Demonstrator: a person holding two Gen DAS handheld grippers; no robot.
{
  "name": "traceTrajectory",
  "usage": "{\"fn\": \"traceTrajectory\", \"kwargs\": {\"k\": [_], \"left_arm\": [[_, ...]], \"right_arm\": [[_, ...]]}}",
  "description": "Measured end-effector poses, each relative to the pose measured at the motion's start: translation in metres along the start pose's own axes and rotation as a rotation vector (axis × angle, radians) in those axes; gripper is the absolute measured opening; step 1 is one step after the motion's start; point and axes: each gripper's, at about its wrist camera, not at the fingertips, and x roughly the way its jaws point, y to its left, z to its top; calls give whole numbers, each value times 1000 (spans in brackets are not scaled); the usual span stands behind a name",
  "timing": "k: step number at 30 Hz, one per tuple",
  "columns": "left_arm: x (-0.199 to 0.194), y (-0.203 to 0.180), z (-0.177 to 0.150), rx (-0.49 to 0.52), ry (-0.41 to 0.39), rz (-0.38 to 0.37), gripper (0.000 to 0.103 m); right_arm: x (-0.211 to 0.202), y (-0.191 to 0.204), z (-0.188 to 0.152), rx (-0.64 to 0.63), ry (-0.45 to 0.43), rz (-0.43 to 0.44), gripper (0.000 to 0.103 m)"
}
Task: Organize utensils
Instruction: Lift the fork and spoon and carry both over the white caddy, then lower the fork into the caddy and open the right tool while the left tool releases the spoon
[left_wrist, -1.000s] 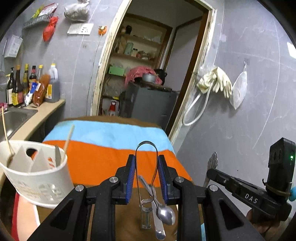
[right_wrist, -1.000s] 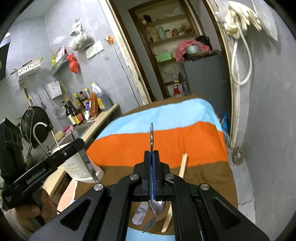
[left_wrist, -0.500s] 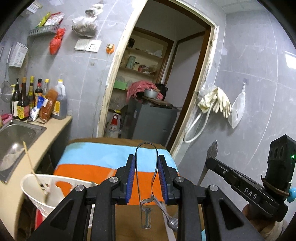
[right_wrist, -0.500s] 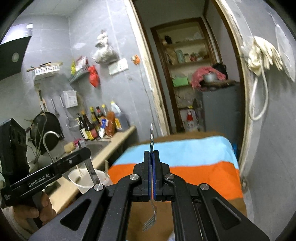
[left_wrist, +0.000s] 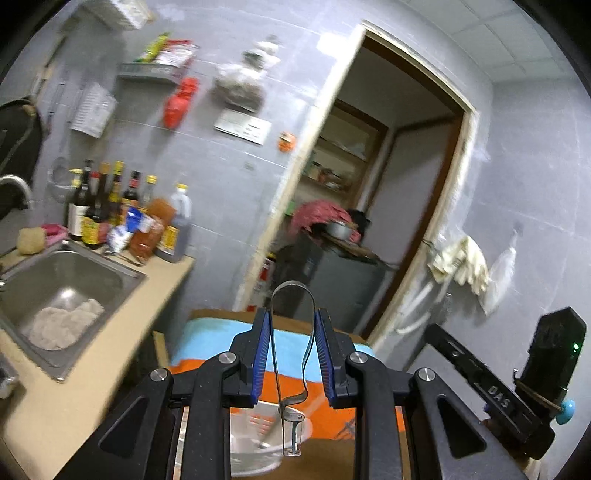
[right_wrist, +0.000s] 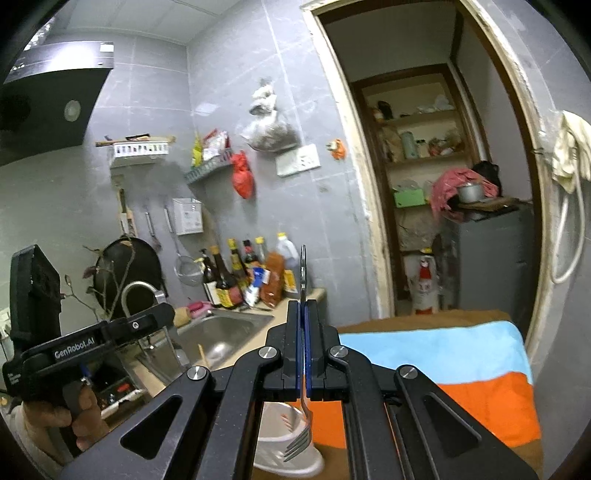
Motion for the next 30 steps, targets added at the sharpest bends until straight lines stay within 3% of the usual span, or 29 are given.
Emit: {"fn": "traceTrajectory", "kwargs": {"k": [9, 30], "left_arm": [[4, 61, 9, -36, -82, 129, 23], [49, 97, -35, -24, 40, 178, 23]], "right_arm": [[35, 22, -9, -29, -5, 6, 2], [108, 40, -59, -99, 139, -12, 2]]}}
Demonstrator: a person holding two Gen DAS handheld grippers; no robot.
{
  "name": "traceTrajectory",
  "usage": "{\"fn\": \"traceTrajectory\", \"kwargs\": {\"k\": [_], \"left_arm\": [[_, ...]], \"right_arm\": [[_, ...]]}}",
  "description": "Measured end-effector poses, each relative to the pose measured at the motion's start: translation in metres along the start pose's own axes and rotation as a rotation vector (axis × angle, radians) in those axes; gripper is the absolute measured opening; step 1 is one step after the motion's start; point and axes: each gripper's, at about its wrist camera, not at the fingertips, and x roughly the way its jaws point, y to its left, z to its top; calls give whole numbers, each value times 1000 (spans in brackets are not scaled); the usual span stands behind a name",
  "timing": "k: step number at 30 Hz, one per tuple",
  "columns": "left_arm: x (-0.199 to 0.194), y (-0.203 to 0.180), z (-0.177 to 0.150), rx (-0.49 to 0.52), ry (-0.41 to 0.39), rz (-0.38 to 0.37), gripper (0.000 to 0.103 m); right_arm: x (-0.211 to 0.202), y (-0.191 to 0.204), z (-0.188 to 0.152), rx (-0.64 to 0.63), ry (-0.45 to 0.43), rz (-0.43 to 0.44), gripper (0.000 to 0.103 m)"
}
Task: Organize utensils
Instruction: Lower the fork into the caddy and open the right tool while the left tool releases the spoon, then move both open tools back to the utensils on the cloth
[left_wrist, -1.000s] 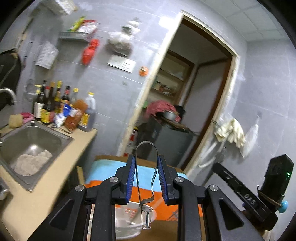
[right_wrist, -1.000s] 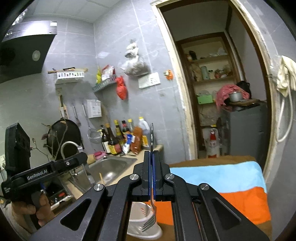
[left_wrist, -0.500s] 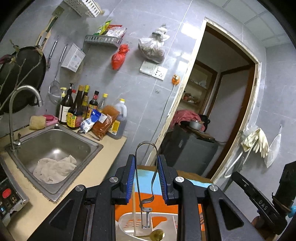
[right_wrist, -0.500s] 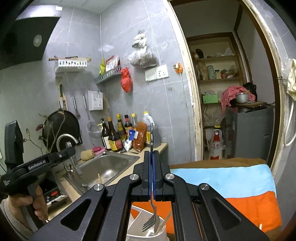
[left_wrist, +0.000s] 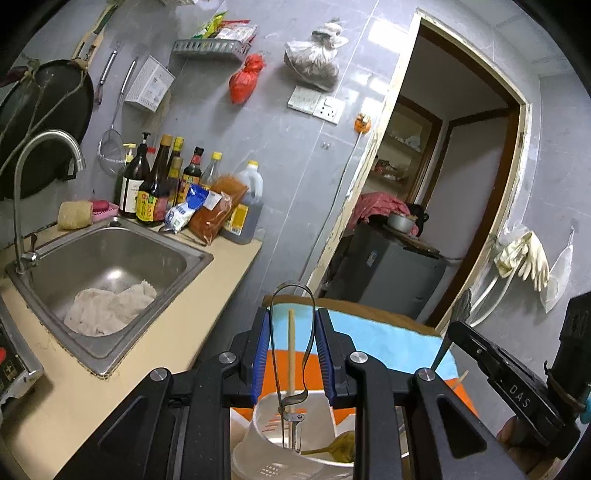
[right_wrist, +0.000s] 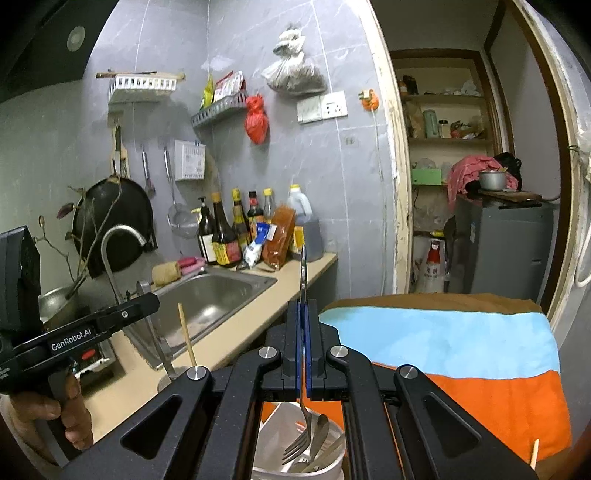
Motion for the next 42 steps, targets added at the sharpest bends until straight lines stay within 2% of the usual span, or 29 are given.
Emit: {"fn": "traceTrajectory", "kwargs": {"k": [11, 23, 26, 28, 29, 34, 38, 39, 42], "left_arm": [[10, 2, -13, 20, 85, -24, 23], [12, 4, -18, 4, 124, -49, 23], [10, 3, -15, -4, 110, -62, 28], [7, 2, -12, -11, 95, -76, 38], [6, 1, -11, -14, 89, -82, 40], [1, -8, -6, -9, 68, -103, 43], [-4, -17, -2, -5, 49, -120, 54], [-6, -20, -1, -4, 43, -123, 59], [-11, -31, 2, 11, 23, -128, 69]], "right_arm": [[18, 0, -19, 34, 85, 10, 3], [23, -8, -33, 95, 144, 6, 3], [21, -10, -31, 109, 139, 9, 3], [18, -11, -29, 113, 133, 11, 4], [17, -12, -28, 114, 130, 12, 5], [5, -17, -21, 127, 91, 13, 32], [-10, -23, -11, 133, 51, -8, 35], [-15, -25, -8, 137, 38, -17, 40], [-30, -33, -1, 147, -1, -44, 62]]}}
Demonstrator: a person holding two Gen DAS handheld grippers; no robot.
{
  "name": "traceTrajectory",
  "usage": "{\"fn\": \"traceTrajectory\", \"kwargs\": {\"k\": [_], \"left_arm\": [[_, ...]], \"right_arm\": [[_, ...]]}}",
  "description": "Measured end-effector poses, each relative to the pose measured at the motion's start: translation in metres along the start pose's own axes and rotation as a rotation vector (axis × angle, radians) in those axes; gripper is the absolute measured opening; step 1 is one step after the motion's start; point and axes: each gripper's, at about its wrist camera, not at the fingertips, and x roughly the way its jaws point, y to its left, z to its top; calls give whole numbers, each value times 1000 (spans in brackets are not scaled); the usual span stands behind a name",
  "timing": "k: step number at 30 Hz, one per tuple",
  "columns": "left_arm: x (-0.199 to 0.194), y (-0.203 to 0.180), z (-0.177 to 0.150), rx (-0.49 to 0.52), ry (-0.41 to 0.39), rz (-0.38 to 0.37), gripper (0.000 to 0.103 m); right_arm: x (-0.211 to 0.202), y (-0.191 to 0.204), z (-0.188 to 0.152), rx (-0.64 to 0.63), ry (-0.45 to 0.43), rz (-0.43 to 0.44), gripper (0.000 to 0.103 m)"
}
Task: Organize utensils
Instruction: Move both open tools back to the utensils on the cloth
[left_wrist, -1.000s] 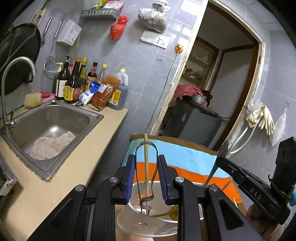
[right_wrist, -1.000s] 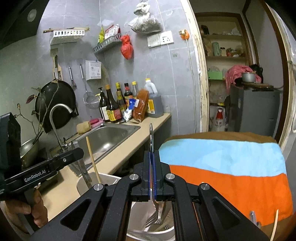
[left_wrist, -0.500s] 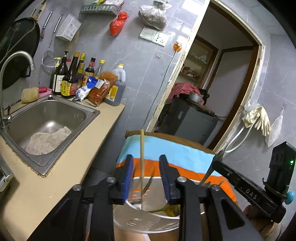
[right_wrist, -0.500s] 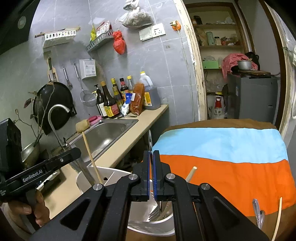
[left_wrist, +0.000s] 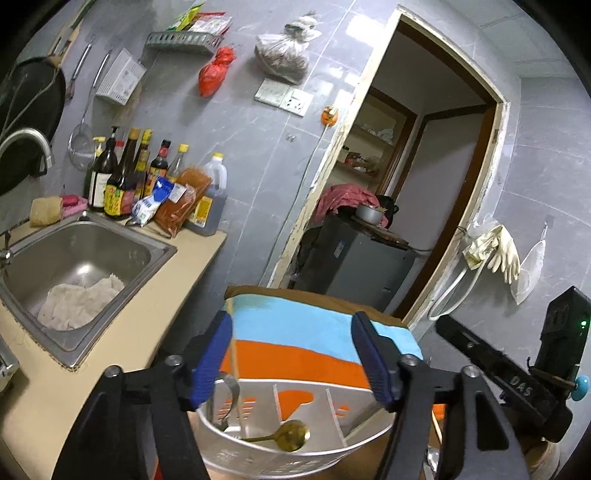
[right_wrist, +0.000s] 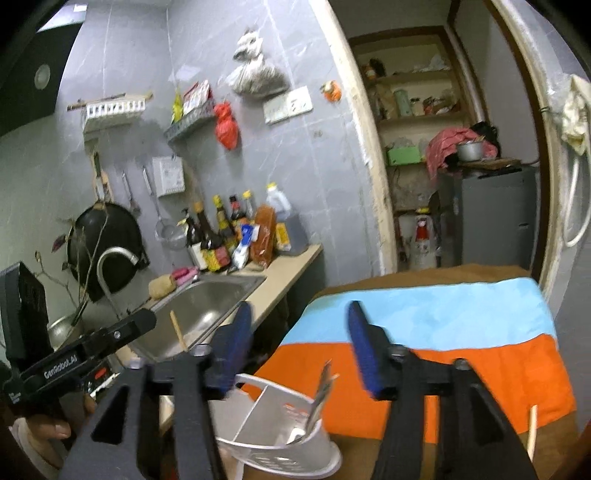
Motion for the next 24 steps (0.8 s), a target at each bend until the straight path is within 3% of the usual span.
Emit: {"fn": "traceTrajectory", "kwargs": {"k": [4, 7, 9, 14, 24], "left_arm": [[-4, -19, 2, 39, -29, -4, 88], [-8, -35, 2, 68, -66, 6, 100], [-10, -45, 1, 82, -86, 6, 102], [-8, -73, -2, 107, -93, -9, 102], [1, -131, -20, 148, -78, -63, 102]], "right_arm": [[-23, -11, 10, -15, -66, -44, 88], [-42, -18, 16, -41, -120, -92, 96], [-55, -24, 20, -53, -155, -129, 101], [-85, -41, 28, -48, -192, -188, 101], [-133, -89, 35, -32, -183, -284, 101]]}}
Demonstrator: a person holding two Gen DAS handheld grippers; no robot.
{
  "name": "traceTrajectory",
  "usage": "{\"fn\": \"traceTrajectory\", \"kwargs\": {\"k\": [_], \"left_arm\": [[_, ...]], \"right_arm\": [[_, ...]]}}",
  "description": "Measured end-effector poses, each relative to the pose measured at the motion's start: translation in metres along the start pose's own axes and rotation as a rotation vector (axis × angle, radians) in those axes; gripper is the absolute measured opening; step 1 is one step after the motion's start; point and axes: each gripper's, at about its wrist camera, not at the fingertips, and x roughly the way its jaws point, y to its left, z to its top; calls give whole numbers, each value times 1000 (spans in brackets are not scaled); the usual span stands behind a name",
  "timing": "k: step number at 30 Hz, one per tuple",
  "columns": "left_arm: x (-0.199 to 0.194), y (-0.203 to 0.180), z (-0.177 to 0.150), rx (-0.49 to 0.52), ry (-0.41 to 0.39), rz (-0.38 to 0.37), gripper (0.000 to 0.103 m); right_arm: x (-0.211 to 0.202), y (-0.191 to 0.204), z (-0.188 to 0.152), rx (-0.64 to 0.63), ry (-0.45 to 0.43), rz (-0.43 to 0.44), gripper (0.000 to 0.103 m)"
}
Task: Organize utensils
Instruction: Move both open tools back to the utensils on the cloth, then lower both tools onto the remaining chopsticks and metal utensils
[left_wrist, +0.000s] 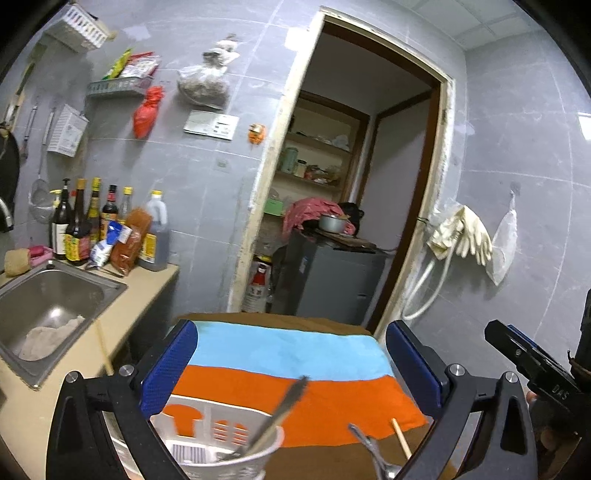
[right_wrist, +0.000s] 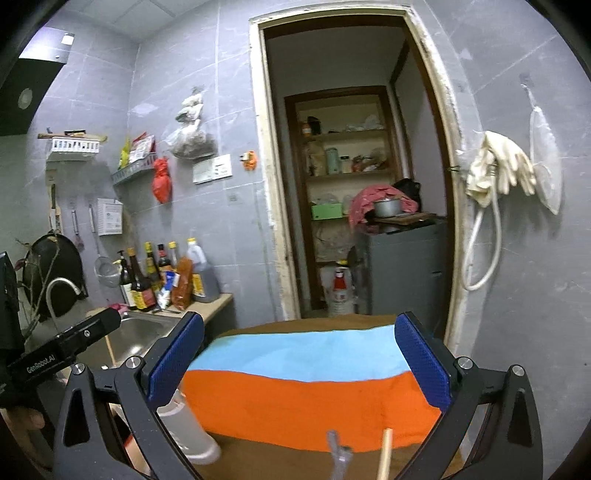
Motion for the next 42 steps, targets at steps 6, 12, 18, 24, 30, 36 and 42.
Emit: {"fn": "traceTrajectory", "kwargs": {"k": [6, 12, 18, 24, 30, 36, 42], "left_arm": [[8, -35, -14, 17, 31, -31, 102], [21, -69, -38, 25, 116, -71, 102], [41, -92, -67, 18, 197, -97, 102], [73, -101, -94, -10, 278, -108, 102], [113, -99, -121, -34, 367, -102, 99], [147, -94, -140, -43, 449, -76, 77], [173, -85, -156, -69, 543, -90, 54]], "right_arm": [[-5, -41, -8, 15, 38, -43, 101], [1, -87, -31, 33, 125, -46, 101], [8, -133, -62, 65, 208, -81, 101], [19, -163, -94, 86, 279, -102, 101], [44, -169, -126, 106, 358, -72, 81], [78, -168, -156, 127, 431, -18, 55], [109, -163, -175, 135, 502, 66, 37]]}}
